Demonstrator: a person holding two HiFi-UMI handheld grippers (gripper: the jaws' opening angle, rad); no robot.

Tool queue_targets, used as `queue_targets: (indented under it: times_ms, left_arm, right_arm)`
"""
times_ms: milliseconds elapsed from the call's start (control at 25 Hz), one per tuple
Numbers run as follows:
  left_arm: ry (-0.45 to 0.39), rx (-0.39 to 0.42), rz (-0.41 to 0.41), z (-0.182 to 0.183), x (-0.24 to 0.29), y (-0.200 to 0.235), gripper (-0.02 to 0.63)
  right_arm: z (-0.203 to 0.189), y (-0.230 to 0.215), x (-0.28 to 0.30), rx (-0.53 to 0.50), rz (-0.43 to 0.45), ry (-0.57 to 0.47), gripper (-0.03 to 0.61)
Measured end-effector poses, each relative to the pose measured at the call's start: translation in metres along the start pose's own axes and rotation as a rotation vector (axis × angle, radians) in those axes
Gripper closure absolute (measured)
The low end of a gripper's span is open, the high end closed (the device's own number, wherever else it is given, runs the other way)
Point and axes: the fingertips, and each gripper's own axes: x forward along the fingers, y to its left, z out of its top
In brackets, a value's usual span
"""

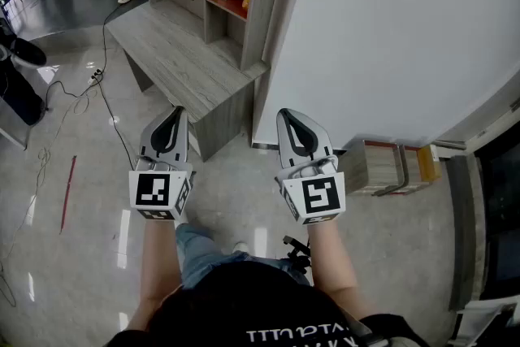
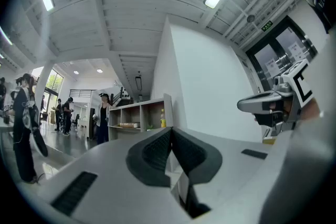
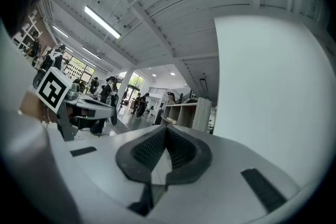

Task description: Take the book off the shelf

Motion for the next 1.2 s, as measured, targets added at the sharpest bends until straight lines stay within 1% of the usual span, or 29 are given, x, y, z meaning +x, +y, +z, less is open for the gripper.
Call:
queue_targets:
  times_ms: [120, 280, 360, 400, 440, 480, 640, 760, 960, 1040, 1200]
  left_arm:
    - [0.005, 0.007, -0.008, 0.000, -0.003, -0.005, 0.603]
    - [0.005, 0.010, -0.011, 0.002, -0.003, -0.001, 0.603]
    - [0.001, 0.010, -0.014, 0.004, -0.003, 0.003, 0.603]
    - [0.000, 0.009, -0.015, 0.005, -0.002, 0.006, 0.603]
    - [-0.001, 0.010, -0.017, 0.005, -0.001, 0.009, 0.603]
    - [-0.002, 0.011, -0.020, 0.005, 0.000, 0.012, 0.603]
    - [-0.007, 0.021, -0.029, 0.005, 0.007, 0.031, 0.603]
    - [-0.007, 0.026, -0.028, 0.005, 0.012, 0.057, 0.603]
    - [-0.009, 0.025, -0.023, 0.002, 0.024, 0.110, 0.603]
    - [-0.006, 0.022, -0.025, -0.001, 0.030, 0.131, 0.603]
    - [-0.006, 0.007, -0.031, -0.010, 0.042, 0.171, 0.603]
  right_arm:
    - [-0.001, 0.003, -0.004, 0.006, 0.003, -0.001, 0.566]
    - [0.002, 0.007, -0.001, 0.079, 0.020, -0.018, 0.566]
    - [0.003, 0.014, 0.005, 0.092, 0.049, -0.014, 0.555]
    - [0.003, 0.019, 0.010, 0.094, 0.071, -0.009, 0.428]
    - [0.003, 0.023, 0.016, 0.094, 0.085, -0.004, 0.228]
    - [0.004, 0.026, 0.022, 0.092, 0.086, 0.000, 0.215]
    - [0.004, 0.030, 0.045, 0.094, 0.026, 0.016, 0.206]
    - [0.003, 0.039, 0.068, 0.107, 0.007, 0.043, 0.206]
    - [-0.012, 0.073, 0.119, 0.043, 0.019, 0.195, 0.207]
    - [-0.016, 0.085, 0.140, 0.051, 0.025, 0.234, 0.207]
    - [-0.029, 0.105, 0.177, 0.065, 0.009, 0.330, 0.207]
